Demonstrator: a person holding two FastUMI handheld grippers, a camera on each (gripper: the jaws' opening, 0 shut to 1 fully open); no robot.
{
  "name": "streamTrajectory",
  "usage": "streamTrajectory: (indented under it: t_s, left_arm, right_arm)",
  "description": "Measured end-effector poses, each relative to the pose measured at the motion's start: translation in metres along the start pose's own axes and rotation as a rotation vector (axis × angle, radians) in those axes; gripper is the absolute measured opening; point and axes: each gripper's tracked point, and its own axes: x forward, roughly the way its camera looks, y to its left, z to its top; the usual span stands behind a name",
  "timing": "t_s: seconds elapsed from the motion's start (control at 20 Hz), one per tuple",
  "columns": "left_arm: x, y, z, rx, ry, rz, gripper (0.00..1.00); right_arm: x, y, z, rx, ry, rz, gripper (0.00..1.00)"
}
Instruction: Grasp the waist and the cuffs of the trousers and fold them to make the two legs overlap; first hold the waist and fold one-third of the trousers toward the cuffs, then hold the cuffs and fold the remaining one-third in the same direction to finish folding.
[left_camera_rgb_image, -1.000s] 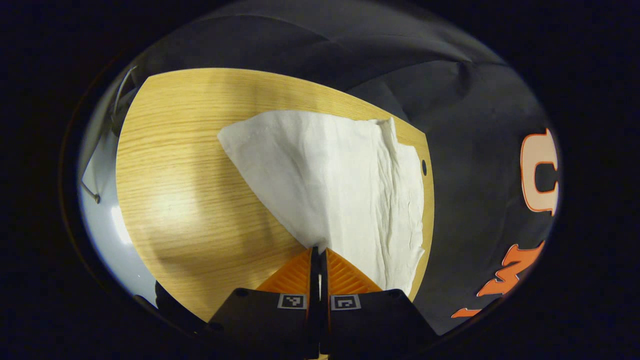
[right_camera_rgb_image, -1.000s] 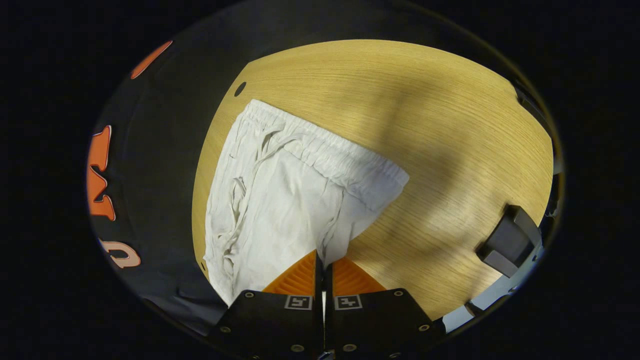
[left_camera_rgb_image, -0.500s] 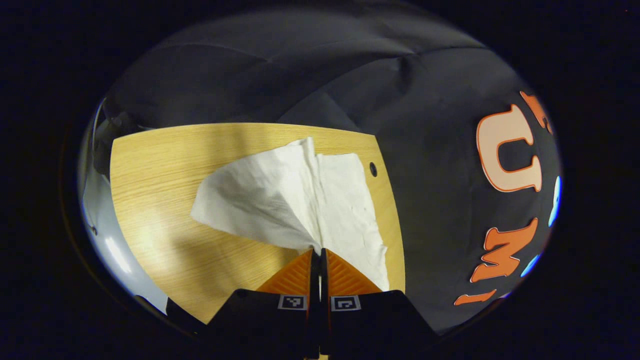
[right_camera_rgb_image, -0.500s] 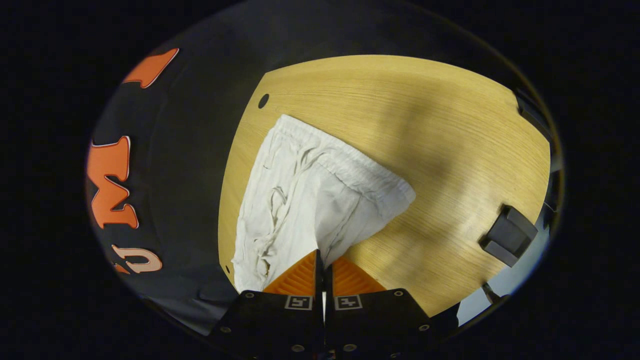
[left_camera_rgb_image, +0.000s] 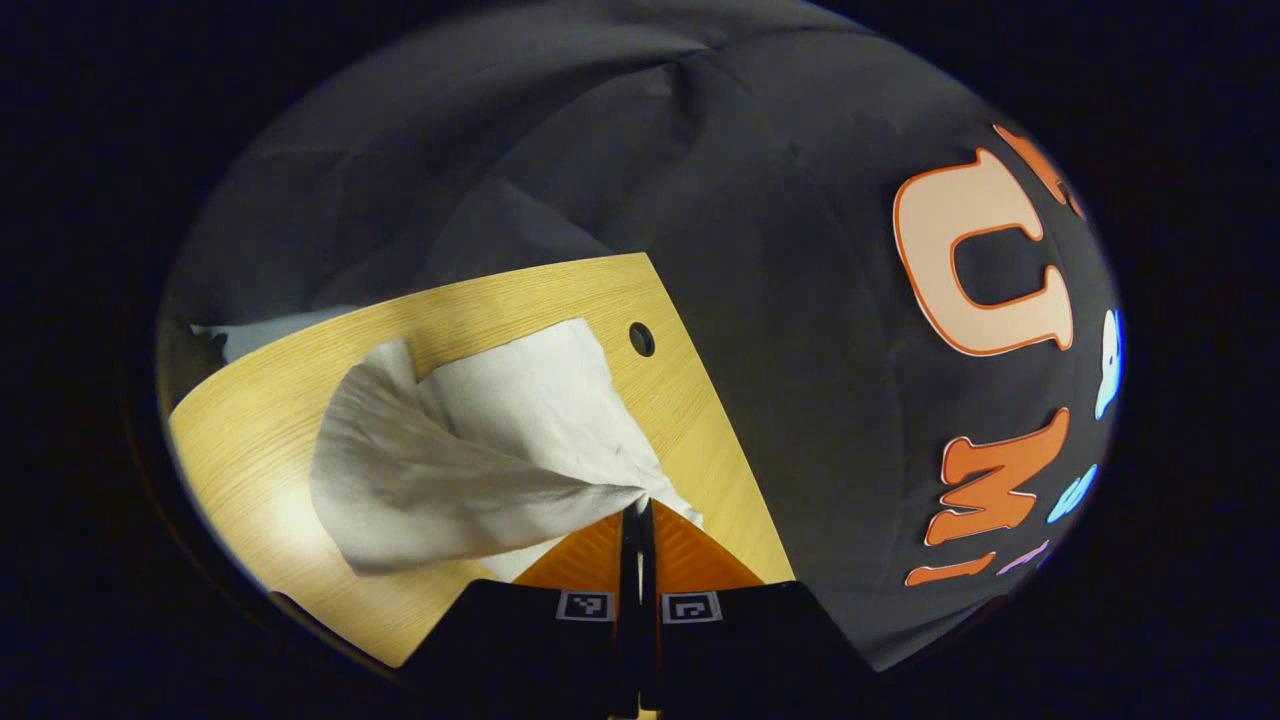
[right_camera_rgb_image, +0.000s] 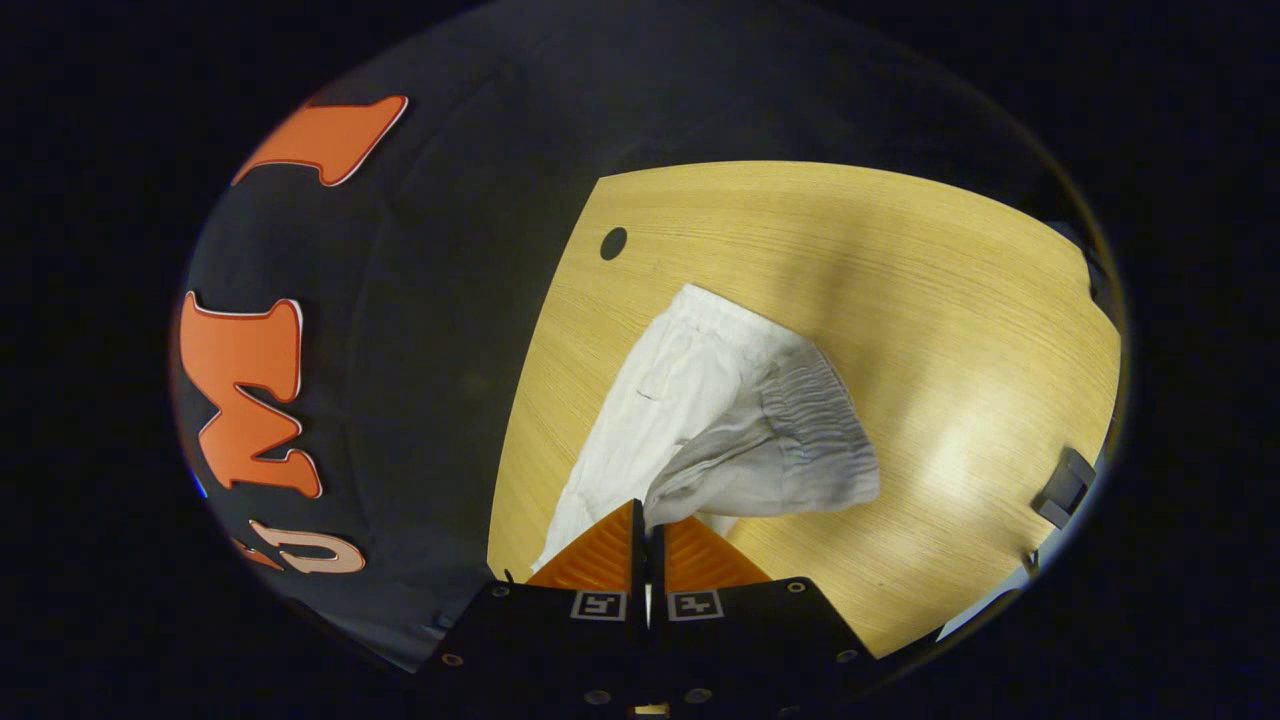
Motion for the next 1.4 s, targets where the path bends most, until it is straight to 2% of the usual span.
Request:
streamTrajectory:
  t_s: [0.2,0.4,0.65,0.8,0.85,0.9,0.95,1.05,1.1,1.15,1.25,1.4]
  left_arm:
    - [0.054,-0.021,0.023,0.037,0.031,-0.002,0.04]
    - [0.112,-0.027,0.034,0.086,0.066,0.028,0.04]
    - [0.172,-0.012,0.039,0.166,0.093,0.094,0.04]
    - [0.200,0.000,0.035,0.223,0.113,0.138,0.04]
    - [0.207,0.003,0.033,0.230,0.116,0.147,0.01]
    - [0.211,0.004,0.029,0.234,0.120,0.156,0.04]
    - [0.213,0.005,0.026,0.233,0.126,0.161,0.04]
    - [0.215,0.010,0.026,0.226,0.132,0.170,0.05]
    - [0.218,0.012,0.025,0.218,0.132,0.171,0.00]
    - [0.216,0.013,0.024,0.214,0.130,0.182,0.11]
    - [0.216,0.017,0.022,0.201,0.140,0.204,0.45]
    - [0.204,0.010,0.021,0.166,0.133,0.199,0.96]
  right_arm:
    - [0.036,0.024,0.017,-0.035,-0.002,-0.045,0.01]
    - [0.085,0.038,0.026,-0.061,0.012,-0.096,0.01]
    - [0.126,0.048,0.038,-0.084,0.031,-0.161,0.02]
    - [0.152,0.041,0.036,-0.084,0.043,-0.199,0.03]
    - [0.158,0.039,0.035,-0.088,0.045,-0.210,0.07]
    - [0.162,0.037,0.035,-0.091,0.045,-0.215,0.12]
    - [0.161,0.037,0.036,-0.098,0.042,-0.217,0.29]
    - [0.156,0.035,0.038,-0.110,0.037,-0.217,0.48]
    - [0.152,0.036,0.040,-0.120,0.032,-0.218,0.75]
    - [0.149,0.033,0.040,-0.133,0.025,-0.222,0.84]
    - [0.139,0.030,0.042,-0.156,0.010,-0.234,0.99]
    - [0.121,0.031,0.045,-0.188,-0.020,-0.226,0.99]
